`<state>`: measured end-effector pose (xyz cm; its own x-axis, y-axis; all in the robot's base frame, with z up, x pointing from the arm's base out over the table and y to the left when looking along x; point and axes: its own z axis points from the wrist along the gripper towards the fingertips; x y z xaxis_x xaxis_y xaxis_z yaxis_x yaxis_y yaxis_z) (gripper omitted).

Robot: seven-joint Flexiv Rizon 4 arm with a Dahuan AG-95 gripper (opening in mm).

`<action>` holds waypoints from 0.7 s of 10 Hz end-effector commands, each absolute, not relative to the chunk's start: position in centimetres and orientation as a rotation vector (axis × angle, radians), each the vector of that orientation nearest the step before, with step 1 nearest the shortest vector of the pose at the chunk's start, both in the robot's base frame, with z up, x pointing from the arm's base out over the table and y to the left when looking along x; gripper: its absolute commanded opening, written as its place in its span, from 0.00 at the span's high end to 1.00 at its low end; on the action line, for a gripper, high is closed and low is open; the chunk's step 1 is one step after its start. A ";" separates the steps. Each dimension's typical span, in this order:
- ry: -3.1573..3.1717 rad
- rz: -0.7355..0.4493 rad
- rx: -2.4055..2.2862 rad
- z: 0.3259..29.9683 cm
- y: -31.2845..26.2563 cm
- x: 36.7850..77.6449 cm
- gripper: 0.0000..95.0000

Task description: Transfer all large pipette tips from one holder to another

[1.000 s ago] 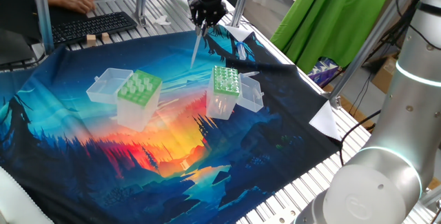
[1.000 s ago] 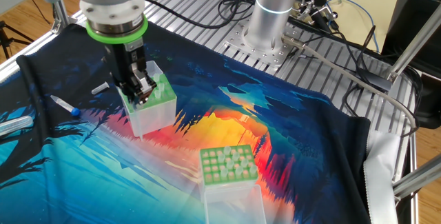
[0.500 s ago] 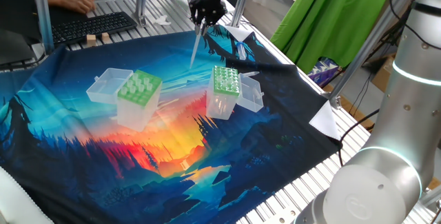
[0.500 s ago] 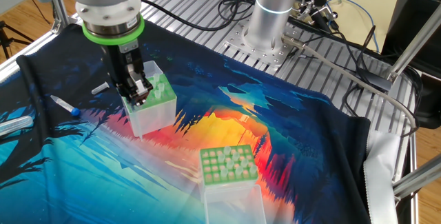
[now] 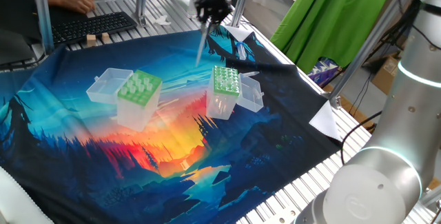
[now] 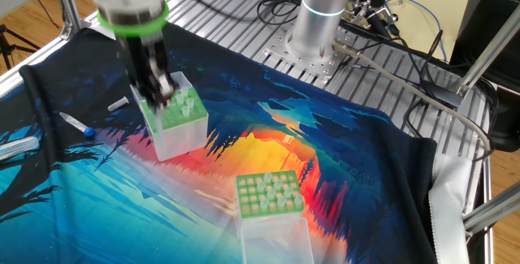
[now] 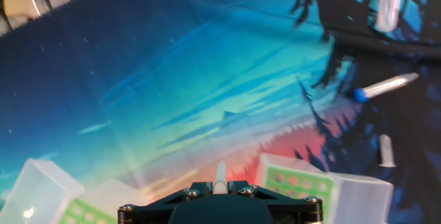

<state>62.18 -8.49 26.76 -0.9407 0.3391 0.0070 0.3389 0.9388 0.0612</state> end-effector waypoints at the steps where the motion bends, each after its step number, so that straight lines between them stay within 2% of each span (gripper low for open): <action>1: 3.102 0.092 0.505 27.8 -9.8 60.5 1.00; 7: 3.122 0.104 0.442 29.9 -14.0 54.1 1.00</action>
